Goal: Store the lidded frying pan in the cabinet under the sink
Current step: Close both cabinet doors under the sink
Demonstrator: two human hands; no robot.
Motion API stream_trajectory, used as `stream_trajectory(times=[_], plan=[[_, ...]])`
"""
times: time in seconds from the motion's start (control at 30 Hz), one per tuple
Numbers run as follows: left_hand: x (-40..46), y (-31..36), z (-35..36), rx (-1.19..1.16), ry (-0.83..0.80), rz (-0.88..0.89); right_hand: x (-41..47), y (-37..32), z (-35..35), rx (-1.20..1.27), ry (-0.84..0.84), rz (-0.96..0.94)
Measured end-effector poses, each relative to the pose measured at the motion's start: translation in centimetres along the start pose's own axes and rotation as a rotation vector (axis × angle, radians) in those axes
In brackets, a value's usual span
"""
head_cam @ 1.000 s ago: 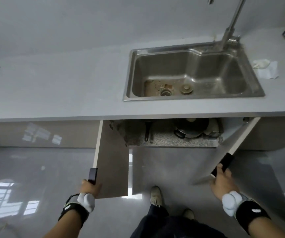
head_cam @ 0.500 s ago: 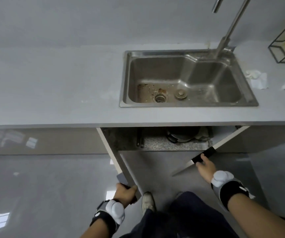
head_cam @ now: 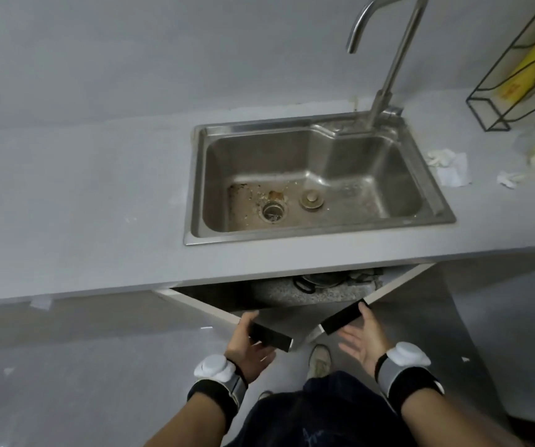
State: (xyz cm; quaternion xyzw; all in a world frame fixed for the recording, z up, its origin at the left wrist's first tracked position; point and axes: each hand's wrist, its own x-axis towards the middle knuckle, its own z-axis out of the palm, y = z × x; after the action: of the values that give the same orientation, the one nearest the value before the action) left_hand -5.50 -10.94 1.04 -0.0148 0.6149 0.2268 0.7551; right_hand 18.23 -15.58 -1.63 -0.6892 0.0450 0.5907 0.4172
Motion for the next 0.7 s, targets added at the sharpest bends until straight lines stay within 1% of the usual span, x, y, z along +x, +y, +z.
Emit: stream_trajectory(times=[0.07, 0.17, 0.33, 0.5, 0.7], plan=[[0.6, 0.6, 1.3, -0.203, -0.030, -0.049, 0.9, -1.4, 0.2, -0.020, -0.049, 0.046], [1.3, 1.4, 3.0, -0.353, -0.089, -0.059, 1.8, -3.1, 1.1, -0.047, -0.102, 0.110], [2.0, 2.8, 6.6, -0.353, -0.062, -0.014, 3.4, -5.5, 2.1, 0.017, -0.153, 0.224], [2.6, 4.3, 9.2, -0.368, -0.019, -0.022, 4.2, -7.3, 2.8, -0.010, -0.190, 0.265], [3.5, 6.0, 11.0, -0.443, -0.032, -0.055, 4.5, -9.1, 3.7, 0.131, -0.192, 0.349]])
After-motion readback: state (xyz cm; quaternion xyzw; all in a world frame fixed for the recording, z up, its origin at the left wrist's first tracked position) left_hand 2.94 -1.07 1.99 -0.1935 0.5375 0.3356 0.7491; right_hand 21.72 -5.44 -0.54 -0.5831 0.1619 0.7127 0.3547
